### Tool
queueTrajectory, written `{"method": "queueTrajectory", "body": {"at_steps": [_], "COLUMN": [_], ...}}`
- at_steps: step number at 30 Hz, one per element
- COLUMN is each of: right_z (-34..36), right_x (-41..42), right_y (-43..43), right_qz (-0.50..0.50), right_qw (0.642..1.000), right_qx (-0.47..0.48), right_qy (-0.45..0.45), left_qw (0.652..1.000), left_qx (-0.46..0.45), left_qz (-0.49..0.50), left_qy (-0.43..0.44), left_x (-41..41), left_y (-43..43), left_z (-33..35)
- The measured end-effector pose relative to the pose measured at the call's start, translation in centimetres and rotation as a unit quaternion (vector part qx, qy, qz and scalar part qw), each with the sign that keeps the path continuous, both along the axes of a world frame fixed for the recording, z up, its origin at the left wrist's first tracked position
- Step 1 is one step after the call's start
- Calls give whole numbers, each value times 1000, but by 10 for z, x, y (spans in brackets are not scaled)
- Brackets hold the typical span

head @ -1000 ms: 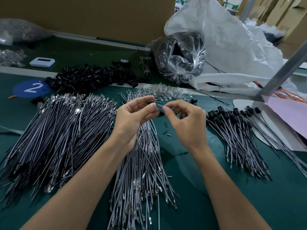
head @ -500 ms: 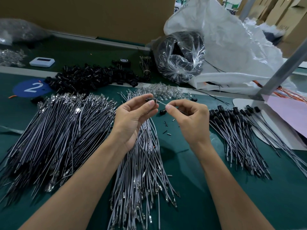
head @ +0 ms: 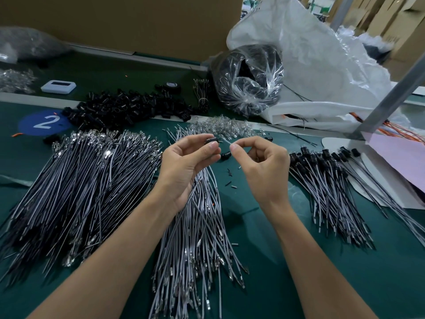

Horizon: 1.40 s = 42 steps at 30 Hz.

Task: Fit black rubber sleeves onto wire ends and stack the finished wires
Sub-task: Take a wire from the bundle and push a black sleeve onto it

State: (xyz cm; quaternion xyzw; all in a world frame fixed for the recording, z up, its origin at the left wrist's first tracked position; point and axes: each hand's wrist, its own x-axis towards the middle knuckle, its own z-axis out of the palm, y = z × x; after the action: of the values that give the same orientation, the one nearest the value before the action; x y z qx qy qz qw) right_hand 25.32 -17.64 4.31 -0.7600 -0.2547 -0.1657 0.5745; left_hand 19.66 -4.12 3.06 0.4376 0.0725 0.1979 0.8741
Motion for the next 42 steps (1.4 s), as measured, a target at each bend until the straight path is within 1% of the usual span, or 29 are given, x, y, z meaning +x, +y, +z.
{"method": "queueTrajectory", "body": {"at_steps": [4,8,13,17,23,27,31,35,37,42], "right_z": [-1,0,2,0,-5,-5,-7,-5,-4,-4], "right_x": [-2,-1,0,3,4,4,5,6,7,8], "right_y": [2,1,-2,-3,-5,-4,-2,-3,-4,-5], "right_qz": [14,1,-18,-12,8,18,20,50,59,64], "right_qw": [1000,997,986,984,989,998,999,995,995,994], "right_qx": [-17,-47,-94,-112,-114,-49,-43,-2,0,-35], "right_qy": [-22,-63,-133,-139,-93,-25,23,81,85,81], "left_qw": [1000,999,991,982,972,973,978,976,973,969], "left_qx": [11,42,129,183,228,224,205,215,226,244], "left_qz": [2,9,28,37,45,41,32,28,34,33], "left_qy": [7,11,24,28,29,26,15,10,9,6], "left_x": [0,-1,-2,-2,-3,-2,-2,-1,-1,-2], "left_y": [-1,-1,-2,-3,-3,-4,-5,-4,-4,-3], "left_z": [0,2,3,3,1,1,0,-1,-1,-2]}}
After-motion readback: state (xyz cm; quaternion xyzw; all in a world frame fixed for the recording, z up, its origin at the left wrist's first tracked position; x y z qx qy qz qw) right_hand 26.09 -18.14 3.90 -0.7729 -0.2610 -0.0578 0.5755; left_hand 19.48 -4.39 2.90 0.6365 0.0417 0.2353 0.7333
